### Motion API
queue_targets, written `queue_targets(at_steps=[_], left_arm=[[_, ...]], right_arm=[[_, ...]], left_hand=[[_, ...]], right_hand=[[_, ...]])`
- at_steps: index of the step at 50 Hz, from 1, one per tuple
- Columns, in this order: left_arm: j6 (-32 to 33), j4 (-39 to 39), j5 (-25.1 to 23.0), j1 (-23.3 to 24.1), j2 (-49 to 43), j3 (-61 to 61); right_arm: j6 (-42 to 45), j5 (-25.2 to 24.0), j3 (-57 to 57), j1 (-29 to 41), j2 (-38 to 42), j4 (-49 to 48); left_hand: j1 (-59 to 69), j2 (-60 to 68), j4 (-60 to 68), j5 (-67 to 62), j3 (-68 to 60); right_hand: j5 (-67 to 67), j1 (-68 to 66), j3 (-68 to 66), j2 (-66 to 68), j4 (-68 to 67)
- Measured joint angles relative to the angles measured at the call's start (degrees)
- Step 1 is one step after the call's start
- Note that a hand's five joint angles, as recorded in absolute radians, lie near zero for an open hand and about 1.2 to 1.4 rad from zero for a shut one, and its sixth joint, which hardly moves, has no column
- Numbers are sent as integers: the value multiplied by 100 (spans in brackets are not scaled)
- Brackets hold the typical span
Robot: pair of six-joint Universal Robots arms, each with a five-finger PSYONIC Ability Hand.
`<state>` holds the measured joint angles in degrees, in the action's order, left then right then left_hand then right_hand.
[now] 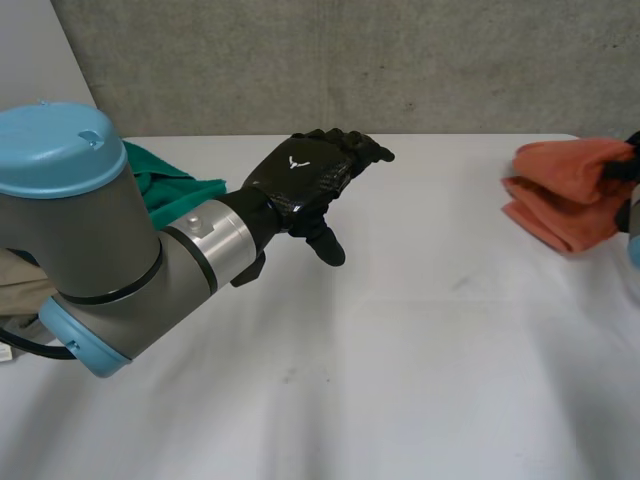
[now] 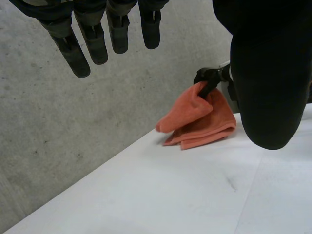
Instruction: Fold the laundry.
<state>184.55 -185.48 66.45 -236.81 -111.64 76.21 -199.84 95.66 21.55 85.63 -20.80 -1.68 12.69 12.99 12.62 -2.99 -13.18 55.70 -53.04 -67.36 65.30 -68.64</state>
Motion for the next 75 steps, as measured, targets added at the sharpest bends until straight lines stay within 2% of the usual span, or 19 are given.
queue_targets(at_steps=[13,14,15,18,21,26,34,38,41,45,48,49,54,59,62,63,65,68,75], left_arm=[[-59,-16,0,28,-2,-3],[-60,-16,0,29,-1,-2],[-61,-16,0,29,0,-2],[-61,-15,0,31,1,-1],[-62,-15,0,36,3,2],[-66,-15,0,81,16,4],[-69,-17,-8,220,173,-37],[-73,-19,-15,268,361,-96],[-76,-21,-20,288,533,-141],[-91,-23,-26,287,771,-178],[-118,-24,-24,258,938,-181],[-132,-33,-10,208,1044,-183],[-139,-76,228,-382,1338,-187],[-91,-132,618,-1292,1401,-199],[-21,-218,799,-1876,1203,-222],[94,-316,883,-2261,969,-286],[257,-390,922,-2536,700,-343],[1039,-726,961,-3267,-415,-721],[2269,-1111,802,-3850,-2438,-1746]], right_arm=[[88,242,-12,-284,207,-127],[111,223,44,-283,180,-109],[152,191,123,-283,130,-84],[392,37,423,-291,-113,-18],[798,-137,799,-323,-415,43],[1651,-171,1430,-399,-962,126],[3394,912,2348,-431,-2232,-211],[3850,1017,2703,-389,-2791,-814],[4060,696,3142,-316,-3243,-1445],[4188,-185,3927,13,-3796,-2303],[4292,-1127,4666,479,-4206,-2902],[4387,-1671,5085,761,-4415,-3120],[4783,-3003,6223,1452,-4902,-3098],[5129,-3528,6849,1782,-5118,-2496],[5351,-3570,7031,1905,-5135,-1932],[5560,-3547,7150,1980,-5134,-1476],[5727,-3506,7243,2023,-5123,-1174],[6191,-3314,7516,2102,-5100,-523],[6502,-3033,7909,2082,-5073,-380]], left_hand=[[0,0,0,0,0],[0,0,0,0,0],[0,0,0,0,0],[0,0,0,0,0],[0,0,0,0,0],[0,0,0,0,0],[0,0,0,0,0],[0,0,0,0,0],[0,0,0,0,0],[0,0,-1,0,0],[-1,0,-1,1,0],[0,0,-1,0,0],[0,0,-2,0,0],[0,0,-1,1,0],[0,0,-2,18,0],[0,0,-1,21,0],[0,0,-1,21,1],[0,0,-2,21,1],[588,527,577,-568,-504]], right_hand=[[-22,-10,28,-22,28],[-288,17,352,-281,386],[-1136,628,1354,-1272,1287],[-4071,3300,4184,-4179,4223],[-5246,4006,5429,-5259,5516],[-5294,4006,5506,-5283,5620],[-5294,4006,5506,-5283,5620],[-5294,4006,5506,-5284,5620],[-5294,4006,5506,-5283,5620],[-5294,4006,5507,-5285,5620],[-5294,4006,5507,-5286,5620],[-5294,4006,5507,-5298,5620],[-5294,4006,5507,-5299,5620],[-5294,4006,5507,-5299,5620],[-5294,4006,5507,-5299,5620],[-5294,4006,5507,-5299,5620],[-5294,4006,5507,-5299,5620],[-5294,4006,5507,-5299,5620],[-5294,4006,5507,-5299,5620]])
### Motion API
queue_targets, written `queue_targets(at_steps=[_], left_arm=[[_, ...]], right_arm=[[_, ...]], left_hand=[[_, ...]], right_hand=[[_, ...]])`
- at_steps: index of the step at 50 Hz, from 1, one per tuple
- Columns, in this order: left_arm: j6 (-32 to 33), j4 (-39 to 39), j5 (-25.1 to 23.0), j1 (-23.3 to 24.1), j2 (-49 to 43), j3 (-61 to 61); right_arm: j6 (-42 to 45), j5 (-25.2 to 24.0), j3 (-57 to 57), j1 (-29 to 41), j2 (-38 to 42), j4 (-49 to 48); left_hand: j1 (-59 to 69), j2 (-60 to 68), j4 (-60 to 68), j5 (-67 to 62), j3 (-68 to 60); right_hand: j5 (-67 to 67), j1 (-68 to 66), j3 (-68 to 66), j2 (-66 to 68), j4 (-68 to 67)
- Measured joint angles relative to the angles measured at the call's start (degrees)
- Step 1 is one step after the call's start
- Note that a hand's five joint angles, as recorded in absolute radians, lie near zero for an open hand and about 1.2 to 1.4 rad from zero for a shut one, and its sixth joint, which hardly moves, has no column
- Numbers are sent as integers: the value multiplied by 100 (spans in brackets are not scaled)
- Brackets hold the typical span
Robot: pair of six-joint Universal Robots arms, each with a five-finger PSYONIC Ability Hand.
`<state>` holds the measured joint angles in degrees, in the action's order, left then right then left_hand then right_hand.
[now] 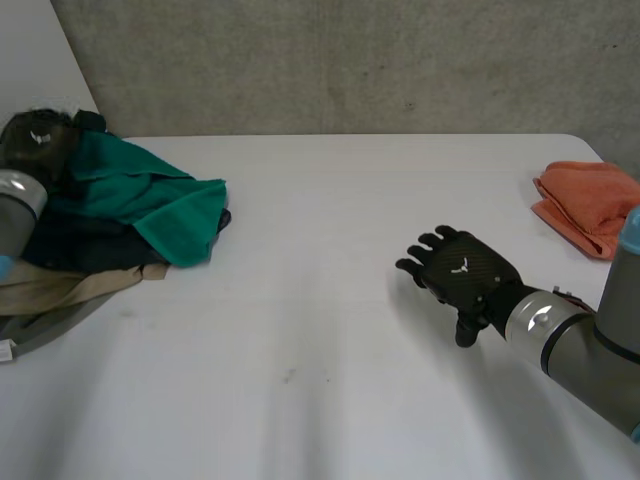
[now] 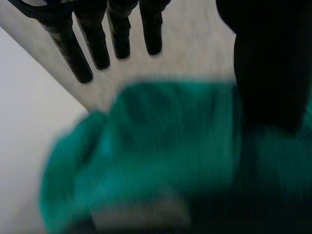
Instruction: Fold the laundry.
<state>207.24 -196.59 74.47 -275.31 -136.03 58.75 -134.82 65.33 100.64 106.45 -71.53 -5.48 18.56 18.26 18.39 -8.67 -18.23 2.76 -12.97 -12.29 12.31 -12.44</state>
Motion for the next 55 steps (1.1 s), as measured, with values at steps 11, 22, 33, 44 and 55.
queue_targets(at_steps=[11,22,33,44,55], left_arm=[[-75,15,68,344,-347,-373],[-1603,-806,226,1708,1949,1001],[-2379,-311,-91,3545,2032,1460],[-2077,614,-193,3802,1201,1397],[-1688,1098,-55,3288,2324,2262]], right_arm=[[-67,39,401,-189,-47,-407],[-501,280,274,-385,-270,-507],[-1827,664,-8,-773,-512,-533],[-2076,620,-291,-1035,-443,-396],[-2366,560,-989,-992,141,1224]], left_hand=[[4413,5002,4971,-4692,-4796],[4413,5025,5015,-4692,-4939],[4413,5028,5021,-4692,-4952],[-103,141,92,-44,-188],[-420,-391,-438,499,358]], right_hand=[[0,0,0,0,0],[0,0,0,0,0],[0,0,0,0,0],[0,0,0,0,0],[27,-21,-21,20,-20]])
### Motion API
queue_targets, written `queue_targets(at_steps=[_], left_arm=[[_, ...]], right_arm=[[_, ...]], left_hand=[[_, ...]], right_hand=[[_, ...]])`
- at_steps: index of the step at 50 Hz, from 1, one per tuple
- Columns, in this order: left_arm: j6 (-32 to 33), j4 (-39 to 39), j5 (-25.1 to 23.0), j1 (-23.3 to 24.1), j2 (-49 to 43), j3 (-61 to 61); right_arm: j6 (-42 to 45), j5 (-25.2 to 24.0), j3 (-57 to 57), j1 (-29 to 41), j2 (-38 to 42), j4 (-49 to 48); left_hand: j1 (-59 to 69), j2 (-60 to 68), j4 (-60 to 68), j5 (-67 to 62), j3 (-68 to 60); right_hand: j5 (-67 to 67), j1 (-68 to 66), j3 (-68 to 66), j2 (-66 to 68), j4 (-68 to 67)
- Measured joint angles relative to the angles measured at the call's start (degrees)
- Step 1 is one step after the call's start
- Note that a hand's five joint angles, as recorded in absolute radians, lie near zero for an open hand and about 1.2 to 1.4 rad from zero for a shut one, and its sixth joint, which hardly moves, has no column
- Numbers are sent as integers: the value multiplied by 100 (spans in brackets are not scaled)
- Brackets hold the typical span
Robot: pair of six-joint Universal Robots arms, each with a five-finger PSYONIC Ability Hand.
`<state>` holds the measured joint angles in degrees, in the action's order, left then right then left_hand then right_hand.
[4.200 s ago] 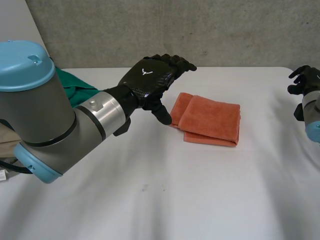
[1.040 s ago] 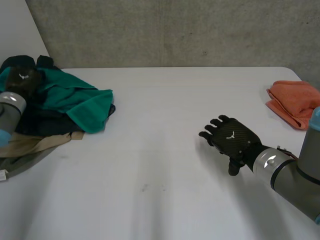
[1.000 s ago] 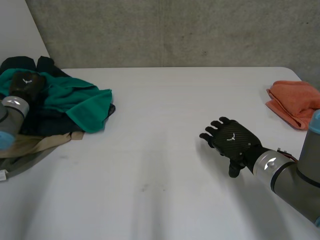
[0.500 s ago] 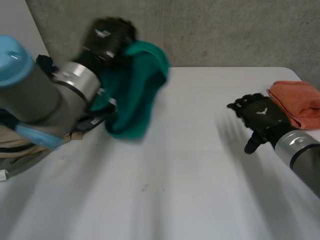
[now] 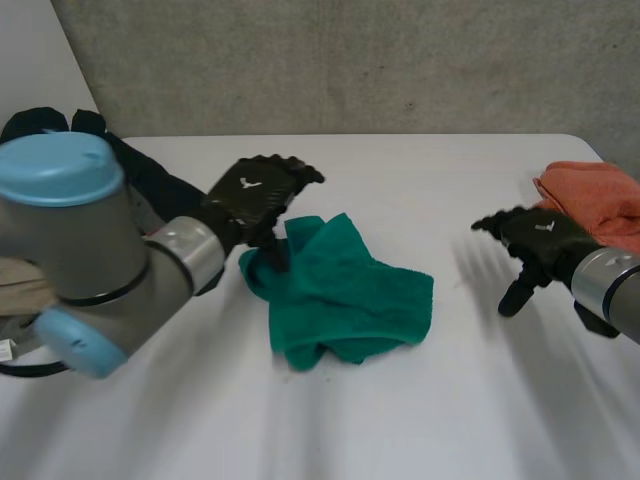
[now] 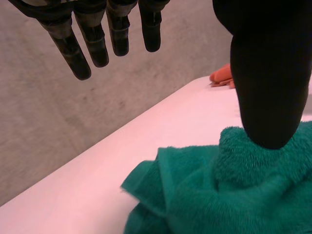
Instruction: Fold the laundry.
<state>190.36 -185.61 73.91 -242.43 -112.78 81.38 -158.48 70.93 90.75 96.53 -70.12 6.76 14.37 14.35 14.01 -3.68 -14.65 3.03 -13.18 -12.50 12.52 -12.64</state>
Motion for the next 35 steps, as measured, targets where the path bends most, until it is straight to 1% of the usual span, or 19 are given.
queue_targets(at_steps=[1,3,6,9,13,14,17,23,28,30,35], left_arm=[[0,0,0,0,0,0],[7,25,-10,-179,302,403],[20,30,-33,-332,483,790],[35,23,-81,-415,531,1081],[41,17,-164,-457,504,1253],[41,18,-230,-470,466,1322],[39,27,-352,-449,386,1400],[-4,20,-527,-217,285,1604],[-33,4,-487,63,303,1683],[-40,-4,-403,209,309,1691],[-32,-102,23,546,236,1623]], right_arm=[[0,0,0,0,0,0],[-272,-31,-39,73,127,282],[-490,-109,23,228,209,319],[-618,-214,150,412,264,113],[-667,-283,279,580,352,-200],[-671,-304,354,700,442,-430],[-656,-297,418,883,580,-722],[-617,-127,471,1217,854,-1292],[-611,95,453,1354,974,-1532],[-611,168,444,1386,987,-1571],[-619,266,471,1420,957,-1581]], left_hand=[[0,0,0,0,0],[0,0,1,-7,0],[99,87,105,-142,-62],[372,354,395,-450,-308],[417,393,446,-507,-353],[417,402,446,-512,-353],[417,409,446,-511,-353],[417,423,446,-512,-353],[417,439,449,-512,-353],[417,445,448,-511,-353],[478,494,511,-571,-419]], right_hand=[[0,0,0,0,0],[4,0,0,0,0],[33,0,-43,0,-34],[304,-106,-318,277,-294],[501,-404,-513,484,-500],[546,-444,-533,506,-538],[647,-544,-641,585,-643],[1055,-985,-1042,905,-1032],[1094,-990,-1049,905,-1047],[1089,-991,-1049,905,-1046],[1089,-990,-1049,905,-1046]])
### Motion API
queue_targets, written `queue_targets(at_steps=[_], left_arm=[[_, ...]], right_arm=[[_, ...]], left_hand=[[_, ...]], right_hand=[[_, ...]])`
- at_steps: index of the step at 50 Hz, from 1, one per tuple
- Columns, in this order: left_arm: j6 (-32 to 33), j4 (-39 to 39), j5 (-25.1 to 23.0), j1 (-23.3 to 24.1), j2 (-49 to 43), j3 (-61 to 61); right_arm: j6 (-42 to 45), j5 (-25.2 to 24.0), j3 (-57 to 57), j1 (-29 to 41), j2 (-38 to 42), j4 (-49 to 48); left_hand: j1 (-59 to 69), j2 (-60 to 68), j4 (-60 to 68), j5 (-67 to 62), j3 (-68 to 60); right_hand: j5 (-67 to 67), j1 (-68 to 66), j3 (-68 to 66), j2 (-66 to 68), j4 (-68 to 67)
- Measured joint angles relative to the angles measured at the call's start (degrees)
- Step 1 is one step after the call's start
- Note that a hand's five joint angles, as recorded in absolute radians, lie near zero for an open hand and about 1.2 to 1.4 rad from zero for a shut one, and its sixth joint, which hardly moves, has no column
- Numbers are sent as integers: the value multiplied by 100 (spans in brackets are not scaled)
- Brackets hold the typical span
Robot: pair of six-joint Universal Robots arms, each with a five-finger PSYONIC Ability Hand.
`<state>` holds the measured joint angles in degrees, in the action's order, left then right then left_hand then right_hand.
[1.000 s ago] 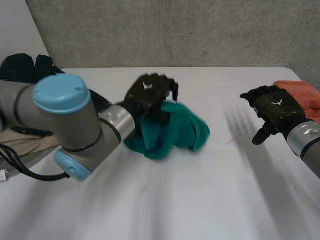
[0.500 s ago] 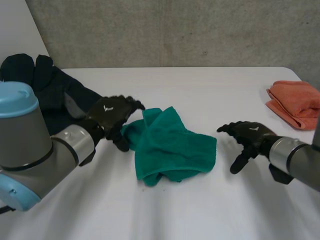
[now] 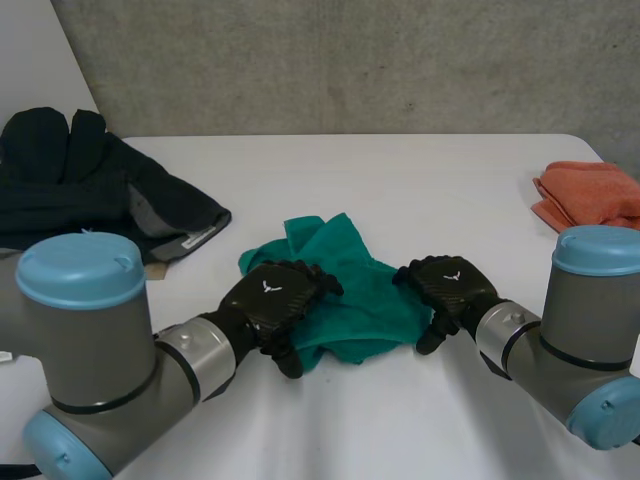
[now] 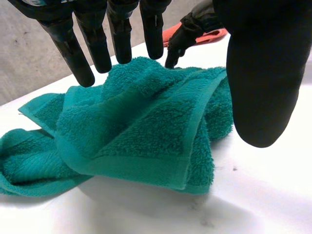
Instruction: Fold the laundry.
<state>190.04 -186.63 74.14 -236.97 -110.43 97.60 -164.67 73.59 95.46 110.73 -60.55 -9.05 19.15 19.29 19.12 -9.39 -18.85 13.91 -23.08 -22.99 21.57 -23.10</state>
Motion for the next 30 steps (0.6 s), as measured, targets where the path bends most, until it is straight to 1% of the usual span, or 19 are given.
queue_targets(at_steps=[4,8,9,10,11,13,14,19,23,27,30], left_arm=[[37,-234,460,146,-198,-158],[62,-409,754,189,-411,-340],[66,-435,793,187,-478,-400],[68,-450,822,181,-548,-461],[71,-463,841,174,-624,-534],[75,-461,855,153,-750,-655],[76,-456,854,143,-808,-714],[78,-352,826,106,-980,-894],[78,-256,808,96,-1059,-971],[76,-138,795,100,-1114,-1011],[73,-38,789,114,-1130,-1009]], right_arm=[[0,0,94,-5,-44,18],[9,-18,205,-28,-102,16],[13,-25,237,-38,-121,13],[16,-30,259,-45,-132,11],[24,-38,300,-59,-153,5],[36,-48,348,-76,-176,-1],[42,-53,369,-83,-185,-4],[57,-57,419,-98,-204,-9],[59,-43,416,-98,-216,-5],[59,-31,402,-98,-255,3],[58,-29,399,-98,-279,7]], left_hand=[[327,276,310,-311,-324],[550,547,563,-554,-575],[1046,988,992,-970,-999],[1220,1104,1147,-1117,-1153],[1641,1512,1519,-1480,-1553],[1695,1540,1572,-1533,-1580],[2055,1964,1973,-1923,-1987],[2580,2532,2532,-2471,-2560],[2475,2481,2494,-2442,-2520],[1247,1359,1343,-1328,-1407],[1174,1192,1155,-1122,-1252]], right_hand=[[0,0,0,0,0],[0,0,0,0,0],[0,0,0,0,0],[0,0,0,0,0],[0,0,0,0,0],[0,0,0,0,0],[0,0,0,0,0],[0,0,0,0,0],[1,0,0,0,0],[0,0,0,0,-1],[0,0,0,0,-1]])
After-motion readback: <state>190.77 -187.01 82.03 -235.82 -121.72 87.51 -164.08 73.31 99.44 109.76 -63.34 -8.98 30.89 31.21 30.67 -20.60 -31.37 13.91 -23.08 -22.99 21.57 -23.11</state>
